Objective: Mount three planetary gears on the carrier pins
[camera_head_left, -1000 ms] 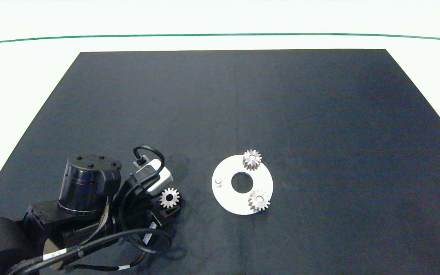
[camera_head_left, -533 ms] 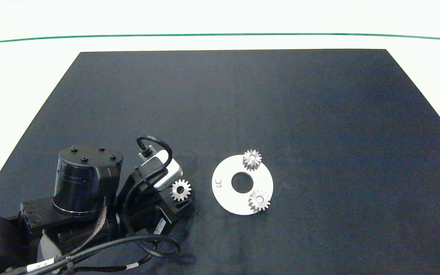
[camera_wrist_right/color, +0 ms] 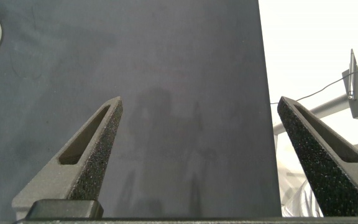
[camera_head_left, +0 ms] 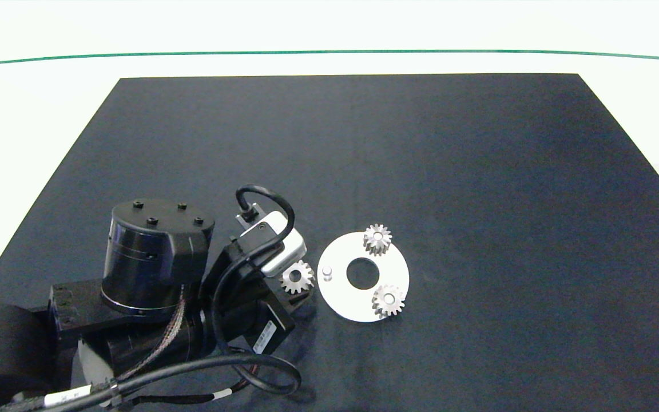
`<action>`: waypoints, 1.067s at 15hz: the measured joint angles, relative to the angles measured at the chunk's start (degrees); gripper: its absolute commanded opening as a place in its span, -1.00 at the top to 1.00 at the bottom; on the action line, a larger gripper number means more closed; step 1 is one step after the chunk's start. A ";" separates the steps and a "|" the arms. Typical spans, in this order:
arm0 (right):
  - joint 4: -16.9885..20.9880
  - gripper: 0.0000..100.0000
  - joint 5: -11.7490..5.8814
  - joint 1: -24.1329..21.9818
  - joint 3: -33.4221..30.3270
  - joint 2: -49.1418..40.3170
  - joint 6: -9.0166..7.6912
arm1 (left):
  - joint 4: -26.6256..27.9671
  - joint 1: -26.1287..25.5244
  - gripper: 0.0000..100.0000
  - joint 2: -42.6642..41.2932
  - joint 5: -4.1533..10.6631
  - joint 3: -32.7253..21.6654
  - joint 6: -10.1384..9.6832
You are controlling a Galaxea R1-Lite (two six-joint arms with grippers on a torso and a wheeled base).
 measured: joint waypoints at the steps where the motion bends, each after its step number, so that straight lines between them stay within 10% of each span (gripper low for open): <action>1: 0.00 -1.00 0.00 0.00 0.00 0.00 -0.01 | 0.00 -0.07 0.86 0.33 -0.02 -0.66 -0.02; 16: -0.06 -1.00 0.10 0.09 0.44 0.09 -0.04 | -0.24 -1.57 0.86 7.74 1.54 -5.73 0.09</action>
